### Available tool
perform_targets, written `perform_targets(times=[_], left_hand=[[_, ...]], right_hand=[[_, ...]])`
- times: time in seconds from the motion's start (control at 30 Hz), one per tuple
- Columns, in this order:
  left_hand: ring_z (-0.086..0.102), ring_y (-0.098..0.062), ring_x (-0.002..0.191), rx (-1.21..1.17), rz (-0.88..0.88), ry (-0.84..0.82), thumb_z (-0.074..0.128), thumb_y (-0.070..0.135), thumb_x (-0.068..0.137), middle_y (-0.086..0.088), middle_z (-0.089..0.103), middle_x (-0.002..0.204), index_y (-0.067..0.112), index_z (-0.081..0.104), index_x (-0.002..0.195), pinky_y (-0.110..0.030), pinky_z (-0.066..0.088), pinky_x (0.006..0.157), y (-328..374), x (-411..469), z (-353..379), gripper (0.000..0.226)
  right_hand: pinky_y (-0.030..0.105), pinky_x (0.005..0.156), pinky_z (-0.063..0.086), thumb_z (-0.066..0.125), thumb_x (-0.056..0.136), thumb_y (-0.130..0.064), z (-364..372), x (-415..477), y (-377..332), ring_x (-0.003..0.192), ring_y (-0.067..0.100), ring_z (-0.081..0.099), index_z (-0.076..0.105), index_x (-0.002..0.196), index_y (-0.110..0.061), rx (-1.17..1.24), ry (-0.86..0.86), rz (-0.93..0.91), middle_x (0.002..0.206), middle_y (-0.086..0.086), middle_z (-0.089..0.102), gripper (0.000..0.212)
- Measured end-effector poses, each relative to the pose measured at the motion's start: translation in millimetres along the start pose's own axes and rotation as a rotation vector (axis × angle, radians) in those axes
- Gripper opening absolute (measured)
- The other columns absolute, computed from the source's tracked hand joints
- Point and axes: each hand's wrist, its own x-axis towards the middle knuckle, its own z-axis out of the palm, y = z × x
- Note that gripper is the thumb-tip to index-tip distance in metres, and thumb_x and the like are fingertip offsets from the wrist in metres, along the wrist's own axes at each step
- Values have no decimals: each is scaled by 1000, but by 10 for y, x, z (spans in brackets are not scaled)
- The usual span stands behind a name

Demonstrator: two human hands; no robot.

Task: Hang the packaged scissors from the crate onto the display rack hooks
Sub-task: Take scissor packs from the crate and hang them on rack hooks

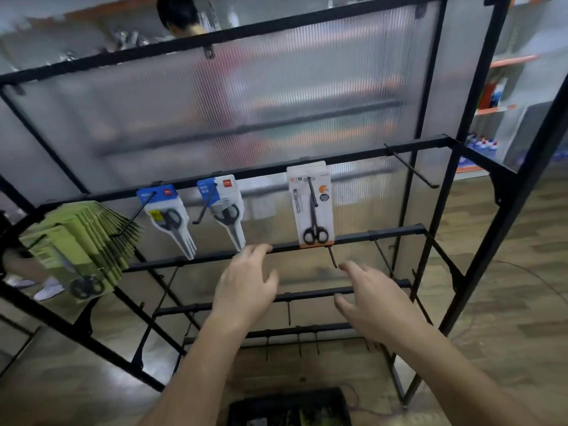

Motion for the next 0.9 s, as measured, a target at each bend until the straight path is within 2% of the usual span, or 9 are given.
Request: perform_targets(times=[0.2, 0.33, 0.43, 0.67, 0.9], left_hand=[[39, -12, 142, 90, 87, 30, 55, 41, 99, 10, 43, 153, 31, 39, 153, -39, 36, 119, -453, -703, -686, 57], [34, -14, 146, 81, 104, -19, 53, 44, 101, 9, 35, 159, 33, 31, 156, -42, 30, 123, -931, -1177, -911, 61], [31, -15, 148, 76, 103, -59, 51, 44, 102, 8, 32, 160, 32, 29, 157, -41, 26, 124, -1233, -1421, -969, 60], [29, -19, 150, 46, 78, -137, 50, 44, 103, 3, 30, 163, 30, 25, 159, -45, 24, 125, -1630, -1750, -949, 63], [31, -20, 148, 37, 134, -179, 49, 44, 103, 1, 34, 160, 31, 27, 157, -43, 25, 124, -1567, -1849, -833, 60]], right_hand=[[35, 106, 45, 56, 97, -41, 21, -384, -750, 130, 20, 49, 44, 146, -24, -100, 122, 10, 143, -2, 54, 53], [35, 112, 37, 53, 99, -42, 206, -727, -1247, 141, 20, 39, 35, 154, -23, -152, 102, 30, 155, -2, 43, 61], [33, 112, 35, 54, 99, -43, 386, -966, -1528, 141, 19, 39, 34, 155, -24, -185, 97, 42, 155, -3, 42, 63], [35, 116, 32, 57, 97, -46, 632, -1317, -1864, 146, 19, 33, 31, 156, -26, -261, 0, 60, 158, -4, 37, 67], [34, 115, 32, 55, 98, -47, 709, -1451, -1873, 147, 20, 31, 30, 157, -24, -301, -46, 85, 160, -2, 36, 68]])
